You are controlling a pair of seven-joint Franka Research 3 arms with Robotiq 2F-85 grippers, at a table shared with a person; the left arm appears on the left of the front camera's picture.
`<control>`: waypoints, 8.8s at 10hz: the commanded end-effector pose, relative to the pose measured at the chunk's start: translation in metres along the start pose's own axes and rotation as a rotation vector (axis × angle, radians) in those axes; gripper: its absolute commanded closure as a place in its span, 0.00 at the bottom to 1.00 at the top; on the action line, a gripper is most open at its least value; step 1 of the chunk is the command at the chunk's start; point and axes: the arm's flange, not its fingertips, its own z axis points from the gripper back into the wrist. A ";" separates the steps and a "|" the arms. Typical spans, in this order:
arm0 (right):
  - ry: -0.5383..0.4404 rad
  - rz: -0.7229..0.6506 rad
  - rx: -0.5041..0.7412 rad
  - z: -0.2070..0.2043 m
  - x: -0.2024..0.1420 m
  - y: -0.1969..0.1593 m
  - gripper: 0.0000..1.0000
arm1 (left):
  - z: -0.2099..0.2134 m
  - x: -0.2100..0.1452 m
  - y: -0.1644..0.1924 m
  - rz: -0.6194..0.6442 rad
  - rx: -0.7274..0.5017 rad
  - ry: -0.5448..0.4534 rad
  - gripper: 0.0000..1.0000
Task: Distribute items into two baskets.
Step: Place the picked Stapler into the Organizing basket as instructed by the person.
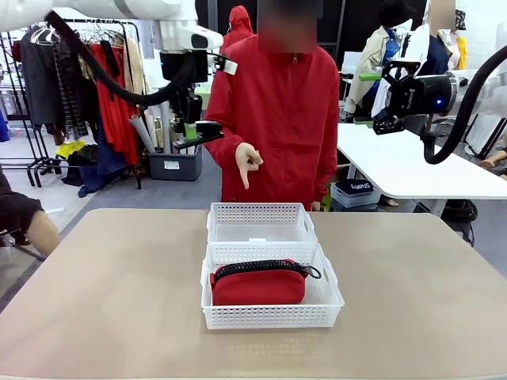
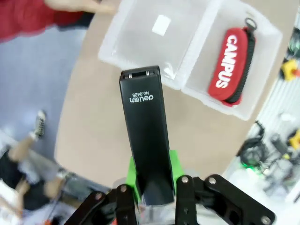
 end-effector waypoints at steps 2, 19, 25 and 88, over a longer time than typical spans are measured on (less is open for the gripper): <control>-0.008 0.003 -0.002 -0.001 0.001 0.002 0.00 | -0.004 0.036 0.019 -0.260 0.082 -0.044 1.00; -0.008 0.003 -0.002 -0.001 0.001 0.002 0.00 | -0.148 0.134 0.010 -0.507 -0.101 -0.027 1.00; -0.008 0.003 -0.002 -0.001 0.001 0.002 0.00 | -0.244 0.152 -0.012 -0.537 -0.088 0.072 1.00; -0.008 0.003 -0.002 -0.001 0.001 0.002 0.00 | -0.014 -0.145 0.014 0.290 -0.845 -0.703 0.00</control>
